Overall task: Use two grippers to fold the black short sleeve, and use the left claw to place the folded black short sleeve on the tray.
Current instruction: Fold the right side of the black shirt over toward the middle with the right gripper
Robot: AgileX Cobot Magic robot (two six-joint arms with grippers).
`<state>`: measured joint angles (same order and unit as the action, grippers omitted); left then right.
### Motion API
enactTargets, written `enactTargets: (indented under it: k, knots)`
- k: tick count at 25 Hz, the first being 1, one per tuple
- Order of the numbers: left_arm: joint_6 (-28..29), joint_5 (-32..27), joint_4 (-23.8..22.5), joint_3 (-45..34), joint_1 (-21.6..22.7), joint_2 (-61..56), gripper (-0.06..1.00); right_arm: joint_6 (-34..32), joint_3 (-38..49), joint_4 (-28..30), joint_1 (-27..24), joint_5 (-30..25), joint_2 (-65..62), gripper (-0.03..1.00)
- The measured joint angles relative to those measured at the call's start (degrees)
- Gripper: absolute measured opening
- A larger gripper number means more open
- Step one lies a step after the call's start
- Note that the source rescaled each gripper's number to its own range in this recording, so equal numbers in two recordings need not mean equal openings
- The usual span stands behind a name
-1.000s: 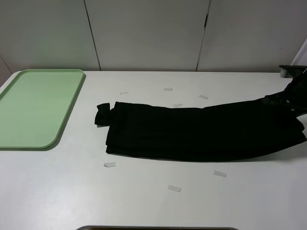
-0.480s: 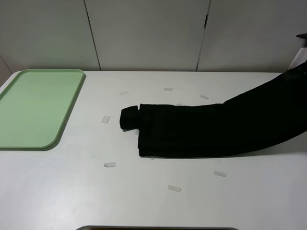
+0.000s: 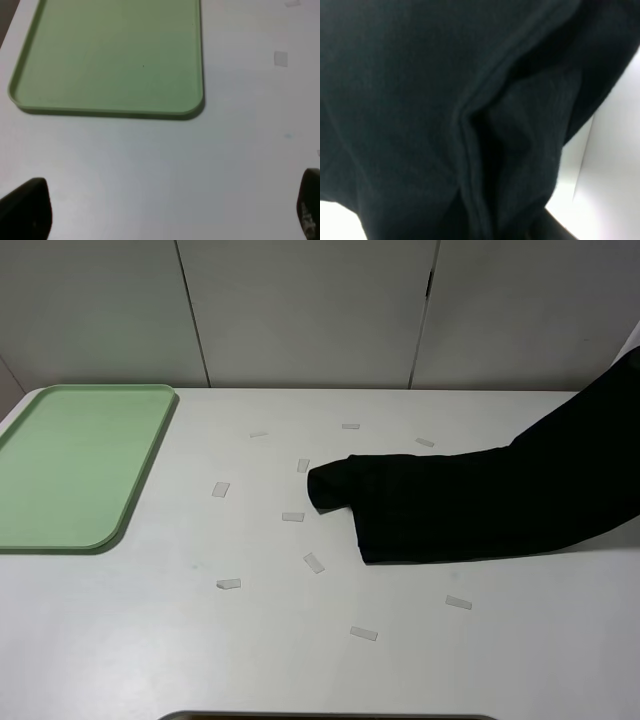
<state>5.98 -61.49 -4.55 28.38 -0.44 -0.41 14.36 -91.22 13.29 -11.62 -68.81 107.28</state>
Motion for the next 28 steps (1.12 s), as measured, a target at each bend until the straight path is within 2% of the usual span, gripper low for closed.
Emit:
enactTargets:
  k: [9, 15, 19, 28]
  knots:
    - [0.00, 0.00, 0.00, 0.00, 0.00, 0.00, 0.98, -0.41, 6.26, -1.84, 0.67, 4.86, 0.00, 0.12]
    - [0.00, 0.00, 0.00, 0.00, 0.00, 0.00, 0.98, -3.44, 10.43, -0.25, 4.08, 8.46, 0.00, 0.12]
    - [0.00, 0.00, 0.00, 0.00, 0.00, 0.00, 0.98, -5.73, 11.61, 1.69, 7.07, 8.75, 0.00, 0.12]
    - [0.00, 0.00, 0.00, 0.00, 0.00, 0.00, 0.98, -9.22, 11.61, 2.19, 13.38, 8.75, 0.00, 0.12]
